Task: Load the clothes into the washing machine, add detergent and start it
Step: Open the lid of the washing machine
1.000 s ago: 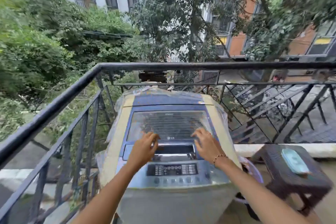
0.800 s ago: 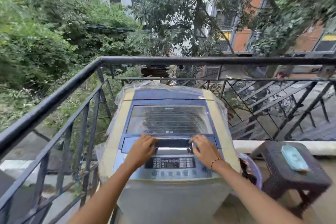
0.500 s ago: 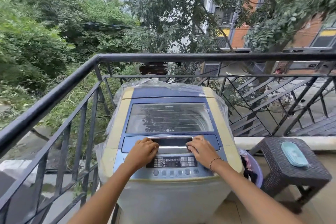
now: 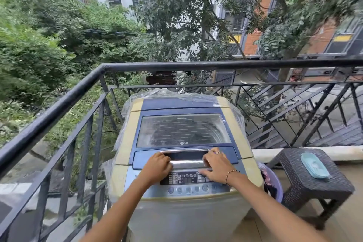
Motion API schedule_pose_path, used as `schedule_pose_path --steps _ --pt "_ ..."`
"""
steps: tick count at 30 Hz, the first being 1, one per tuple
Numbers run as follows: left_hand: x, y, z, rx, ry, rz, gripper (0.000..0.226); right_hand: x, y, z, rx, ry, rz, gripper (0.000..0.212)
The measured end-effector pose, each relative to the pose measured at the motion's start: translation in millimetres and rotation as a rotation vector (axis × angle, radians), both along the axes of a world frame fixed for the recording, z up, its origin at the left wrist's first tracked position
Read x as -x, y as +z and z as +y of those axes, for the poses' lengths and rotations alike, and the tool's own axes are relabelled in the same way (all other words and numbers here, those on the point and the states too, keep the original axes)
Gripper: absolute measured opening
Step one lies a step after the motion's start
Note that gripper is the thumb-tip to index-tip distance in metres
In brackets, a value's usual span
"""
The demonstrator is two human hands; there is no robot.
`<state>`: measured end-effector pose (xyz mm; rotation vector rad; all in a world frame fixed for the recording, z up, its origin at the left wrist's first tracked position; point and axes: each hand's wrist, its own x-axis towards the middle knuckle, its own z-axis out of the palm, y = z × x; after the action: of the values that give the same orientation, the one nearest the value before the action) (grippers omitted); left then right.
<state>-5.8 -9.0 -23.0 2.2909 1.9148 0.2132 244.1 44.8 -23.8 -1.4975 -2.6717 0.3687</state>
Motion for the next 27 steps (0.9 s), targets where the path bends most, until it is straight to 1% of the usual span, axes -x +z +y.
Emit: schedule_pose_path --steps 1,3,4,5,7,8,10,12,13,15,16,17,18,20,22,24,26,27 --pt "1.5 5.9 -0.4 0.025 -0.013 -0.002 0.038 -0.4 3.1 0.2 -0.011 0.002 0.008 0.041" --pt "6.7 20.9 0.7 0.064 -0.037 -0.007 0.047 -1.2 11.1 4.0 -0.039 0.004 0.053 0.030" --pt "8.6 28.7 2.7 0.070 -0.052 0.007 0.048 -2.3 16.3 7.8 -0.047 0.000 0.081 0.022" --pt "9.7 35.6 5.6 0.057 -0.067 0.031 0.042 -3.2 24.3 11.4 -0.046 -0.007 0.099 0.018" --pt "11.0 48.8 12.6 -0.005 -0.071 0.064 0.029 -5.7 42.3 20.2 -0.056 0.009 0.120 0.012" --pt "11.8 55.0 16.0 -0.041 -0.059 0.063 0.028 -6.4 51.2 25.5 -0.080 0.038 0.136 0.009" --pt "13.3 69.4 23.1 -0.112 -0.026 0.058 0.031 -6.7 71.9 34.9 -0.131 0.072 0.208 0.010" --pt "15.3 88.3 30.7 -0.205 -0.003 0.040 0.032 -4.9 94.0 42.5 -0.172 0.051 0.303 0.011" --pt "17.3 98.5 34.5 -0.251 0.016 -0.019 0.032 -3.2 104.7 47.2 -0.193 0.017 0.337 0.019" --pt "25.1 119.4 42.3 -0.336 0.091 -0.234 0.033 0.1 124.1 57.3 -0.222 -0.063 0.413 0.028" --pt "30.4 128.9 45.8 -0.376 0.128 -0.334 0.033 1.9 132.6 62.2 -0.246 -0.097 0.442 0.027" --pt "35.9 136.7 48.3 -0.415 0.156 -0.395 0.032 3.6 139.5 66.5 -0.291 -0.130 0.455 0.025" --pt "41.1 142.6 51.0 -0.452 0.176 -0.415 0.030 5.0 145.4 71.4 -0.348 -0.167 0.461 0.024" --pt "48.7 150.7 57.2 -0.530 0.230 -0.351 0.026 8.4 155.1 81.2 -0.445 -0.231 0.477 0.025" --pt "53.2 154.9 66.7 -0.622 0.286 -0.253 0.021 13.6 164.1 92.4 -0.485 -0.261 0.495 0.023" --pt "56.3 159.7 79.9 -0.674 0.314 -0.259 0.019 19.8 174.7 106.2 -0.481 -0.278 0.516 0.022" --pt "58.6 167.0 95.5 -0.697 0.314 -0.284 0.022 25.9 184.5 121.0 -0.490 -0.294 0.547 0.022" --pt "59.8 170.5 103.4 -0.710 0.308 -0.267 0.023 28.7 188.0 127.6 -0.507 -0.295 0.558 0.022"
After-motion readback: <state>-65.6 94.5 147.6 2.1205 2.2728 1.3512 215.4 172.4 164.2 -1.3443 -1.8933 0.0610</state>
